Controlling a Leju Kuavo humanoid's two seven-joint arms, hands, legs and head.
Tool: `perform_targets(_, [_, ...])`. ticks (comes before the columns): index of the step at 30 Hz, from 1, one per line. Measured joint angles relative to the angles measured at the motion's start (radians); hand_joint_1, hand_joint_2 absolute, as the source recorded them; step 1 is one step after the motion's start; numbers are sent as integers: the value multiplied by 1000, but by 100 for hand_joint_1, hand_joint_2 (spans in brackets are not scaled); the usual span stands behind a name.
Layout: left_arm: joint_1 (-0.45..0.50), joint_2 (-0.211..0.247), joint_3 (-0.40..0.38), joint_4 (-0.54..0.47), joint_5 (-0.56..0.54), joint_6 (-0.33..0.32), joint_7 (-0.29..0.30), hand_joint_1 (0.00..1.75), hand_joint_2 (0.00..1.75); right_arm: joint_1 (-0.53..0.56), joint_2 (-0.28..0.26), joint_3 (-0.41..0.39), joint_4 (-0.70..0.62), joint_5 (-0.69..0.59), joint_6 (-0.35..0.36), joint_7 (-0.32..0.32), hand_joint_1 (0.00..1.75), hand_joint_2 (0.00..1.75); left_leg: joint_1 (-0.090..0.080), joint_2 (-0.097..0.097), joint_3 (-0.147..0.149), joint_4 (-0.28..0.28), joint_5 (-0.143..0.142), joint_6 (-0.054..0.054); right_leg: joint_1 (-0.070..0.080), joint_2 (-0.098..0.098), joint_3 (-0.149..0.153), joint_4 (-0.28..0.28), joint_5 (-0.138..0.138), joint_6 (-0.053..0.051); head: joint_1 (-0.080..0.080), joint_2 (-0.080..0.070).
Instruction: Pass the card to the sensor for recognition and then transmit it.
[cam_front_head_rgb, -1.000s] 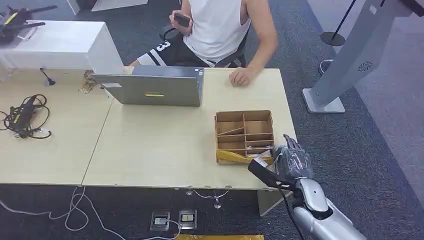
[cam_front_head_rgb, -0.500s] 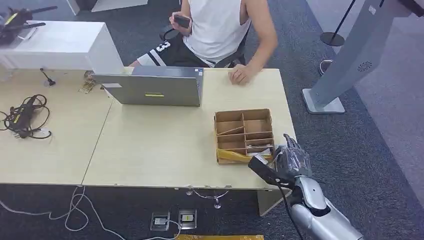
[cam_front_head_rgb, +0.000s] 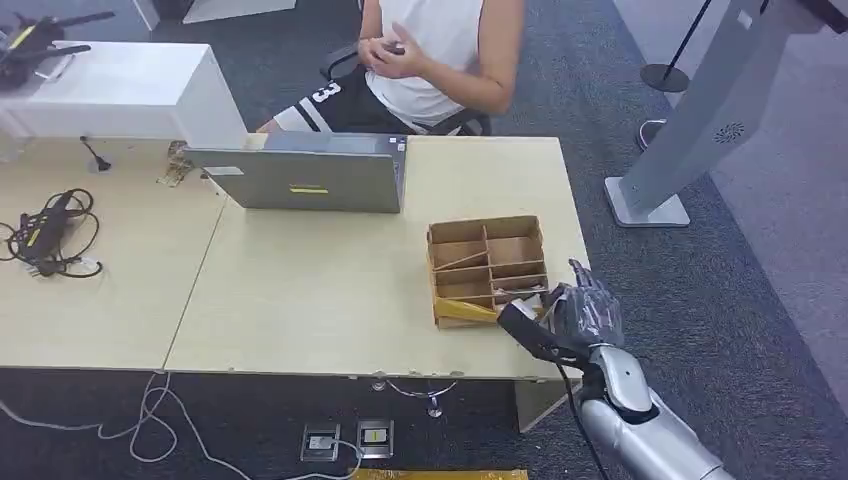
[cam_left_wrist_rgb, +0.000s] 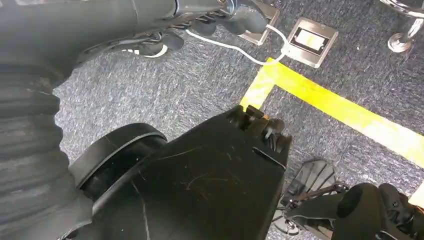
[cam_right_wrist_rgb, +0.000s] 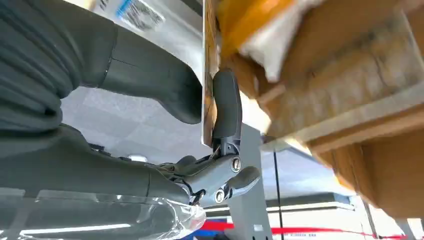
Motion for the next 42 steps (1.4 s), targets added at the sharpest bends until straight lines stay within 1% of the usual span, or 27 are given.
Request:
perform_targets(7, [0, 0, 0, 0, 0, 0, 0, 0, 175, -31, 2, -2, 0, -3, -13, -2, 175, 175, 0, 0, 0, 0, 0, 0, 0, 0, 0, 0, 0, 0, 0, 0])
perform_targets(13, [0, 0, 0, 0, 0, 0, 0, 0, 175, -64, 2, -18, 0, -7, -68, -12, 175, 175, 0, 0, 0, 0, 0, 0, 0, 1, 0, 0, 0, 0, 0, 0])
perform_targets(17, [1, -1, 0, 0, 0, 1, 0, 0, 175, -92, -7, -41, 0, 1, -92, 0, 175, 175, 0, 0, 0, 0, 0, 0, 0, 0, 0, 0, 0, 0, 0, 0])
perform_targets(21, [1, -1, 0, 0, 0, 2, 1, 0, 175, -93, -22, -64, -4, 22, -76, 11, 175, 175, 0, 0, 0, 0, 0, 0, 0, 0, 0, 0, 0, 0, 0, 0])
perform_targets(31, [1, -2, -2, 0, 0, 2, 1, 0, 175, -90, -29, -83, -4, 39, -66, 22, 175, 175, 0, 0, 0, 0, 0, 0, 0, 0, -1, 0, 0, 0, 0, 0])
perform_targets(37, [0, -2, -3, 0, 0, 2, 1, 0, 175, -67, -39, -101, 6, 52, -72, 41, 175, 175, 0, 0, 0, 0, 0, 0, 0, 0, -1, 0, 0, 0, 0, 0])
perform_targets(42, [0, -1, -3, 0, 5, 2, 1, 0, 175, -27, -58, -119, 21, 35, -86, 37, 175, 175, 0, 0, 0, 0, 0, 0, 0, 0, -1, 0, 0, 0, 0, 0])
